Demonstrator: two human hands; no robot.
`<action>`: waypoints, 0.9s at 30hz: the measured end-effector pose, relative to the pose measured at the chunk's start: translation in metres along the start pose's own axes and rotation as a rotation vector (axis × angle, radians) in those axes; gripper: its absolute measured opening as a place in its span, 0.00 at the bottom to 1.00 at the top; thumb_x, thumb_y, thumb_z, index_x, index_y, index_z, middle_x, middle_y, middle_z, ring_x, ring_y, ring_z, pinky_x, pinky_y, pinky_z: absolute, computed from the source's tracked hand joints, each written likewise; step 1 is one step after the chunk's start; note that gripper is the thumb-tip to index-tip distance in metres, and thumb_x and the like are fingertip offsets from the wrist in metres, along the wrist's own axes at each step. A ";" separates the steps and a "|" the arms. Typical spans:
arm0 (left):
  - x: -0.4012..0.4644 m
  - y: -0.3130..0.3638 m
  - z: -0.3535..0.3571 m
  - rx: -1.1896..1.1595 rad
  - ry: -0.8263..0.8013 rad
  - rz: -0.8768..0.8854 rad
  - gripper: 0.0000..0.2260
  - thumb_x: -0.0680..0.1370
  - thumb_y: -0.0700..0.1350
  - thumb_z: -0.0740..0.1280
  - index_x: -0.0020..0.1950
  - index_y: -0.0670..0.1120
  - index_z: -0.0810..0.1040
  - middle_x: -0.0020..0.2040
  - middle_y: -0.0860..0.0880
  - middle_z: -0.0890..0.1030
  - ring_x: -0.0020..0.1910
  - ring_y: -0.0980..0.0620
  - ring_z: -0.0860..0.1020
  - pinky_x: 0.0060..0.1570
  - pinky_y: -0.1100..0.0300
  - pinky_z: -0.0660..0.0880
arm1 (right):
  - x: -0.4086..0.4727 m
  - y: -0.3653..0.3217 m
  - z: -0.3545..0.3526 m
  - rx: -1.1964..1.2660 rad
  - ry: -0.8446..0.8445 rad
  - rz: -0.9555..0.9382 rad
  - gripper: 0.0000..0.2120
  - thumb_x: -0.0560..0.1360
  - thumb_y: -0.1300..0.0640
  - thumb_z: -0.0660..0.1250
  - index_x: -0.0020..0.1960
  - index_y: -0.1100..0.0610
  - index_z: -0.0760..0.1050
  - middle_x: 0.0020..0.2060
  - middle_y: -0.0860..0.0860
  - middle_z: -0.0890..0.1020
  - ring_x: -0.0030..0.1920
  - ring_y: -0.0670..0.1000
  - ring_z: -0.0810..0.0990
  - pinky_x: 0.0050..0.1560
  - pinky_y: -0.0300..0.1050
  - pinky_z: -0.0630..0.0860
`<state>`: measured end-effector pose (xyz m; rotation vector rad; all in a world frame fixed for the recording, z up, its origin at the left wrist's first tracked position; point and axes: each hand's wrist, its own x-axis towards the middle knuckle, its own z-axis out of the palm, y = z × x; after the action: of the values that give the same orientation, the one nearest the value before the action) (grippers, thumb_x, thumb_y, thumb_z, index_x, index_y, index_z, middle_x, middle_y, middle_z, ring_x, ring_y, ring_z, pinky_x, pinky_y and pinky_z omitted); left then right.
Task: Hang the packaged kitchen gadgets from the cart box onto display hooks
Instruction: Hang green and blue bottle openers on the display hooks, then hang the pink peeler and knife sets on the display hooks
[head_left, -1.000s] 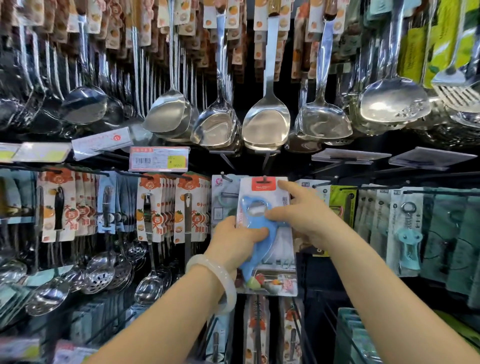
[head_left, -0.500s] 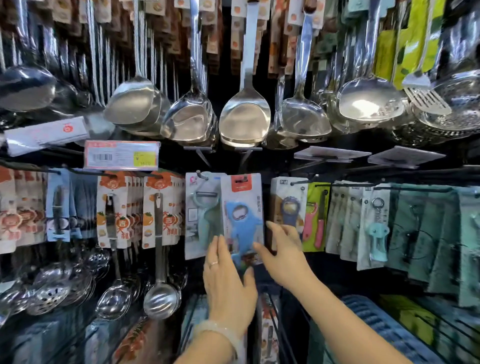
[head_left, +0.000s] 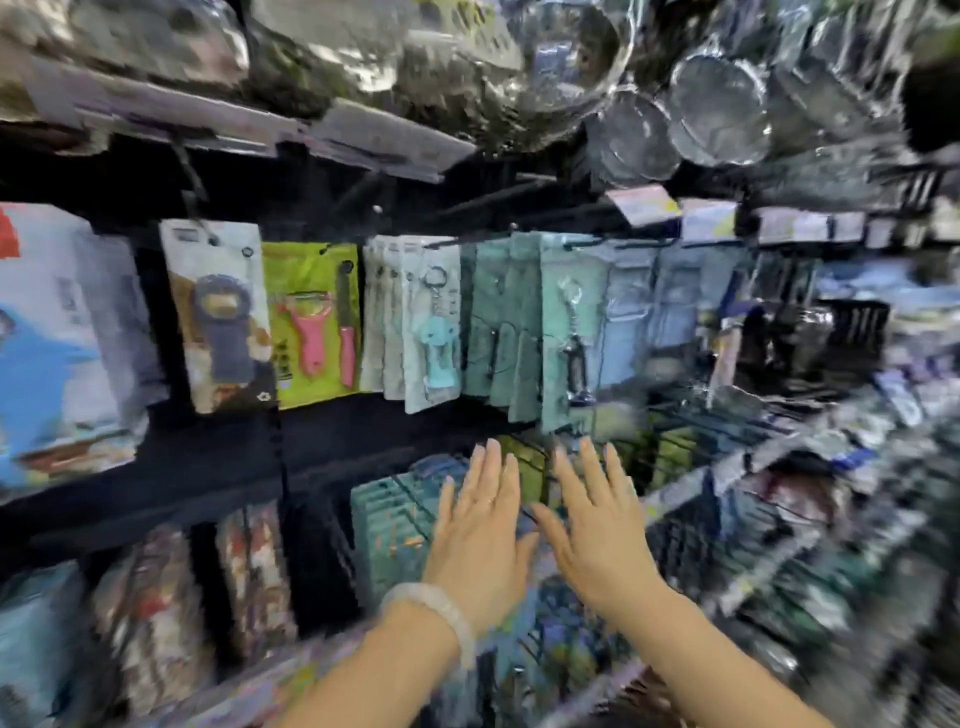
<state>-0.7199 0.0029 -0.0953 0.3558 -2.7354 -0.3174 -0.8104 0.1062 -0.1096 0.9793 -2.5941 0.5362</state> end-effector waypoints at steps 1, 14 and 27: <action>0.011 0.020 0.015 0.000 -0.037 0.038 0.31 0.82 0.52 0.52 0.75 0.47 0.34 0.67 0.54 0.25 0.66 0.56 0.25 0.72 0.53 0.33 | -0.002 0.027 -0.004 -0.019 -0.009 0.044 0.55 0.55 0.26 0.15 0.76 0.48 0.40 0.69 0.45 0.32 0.69 0.48 0.28 0.75 0.52 0.41; 0.097 0.306 0.205 -0.025 -0.368 0.397 0.32 0.81 0.52 0.54 0.76 0.48 0.35 0.75 0.49 0.32 0.74 0.50 0.32 0.73 0.49 0.37 | -0.106 0.346 -0.068 -0.294 -0.091 0.584 0.48 0.67 0.29 0.25 0.75 0.53 0.56 0.76 0.57 0.55 0.75 0.62 0.52 0.72 0.60 0.56; 0.183 0.474 0.323 -0.041 -0.476 0.700 0.32 0.81 0.53 0.54 0.76 0.46 0.36 0.76 0.47 0.32 0.75 0.50 0.33 0.74 0.47 0.38 | -0.132 0.535 -0.078 -0.266 -0.147 0.919 0.31 0.79 0.39 0.47 0.77 0.49 0.43 0.76 0.52 0.40 0.76 0.55 0.37 0.74 0.53 0.41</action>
<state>-1.1044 0.4527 -0.2050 -0.7745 -3.0678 -0.2835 -1.0675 0.5871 -0.2197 -0.3206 -3.0369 0.2933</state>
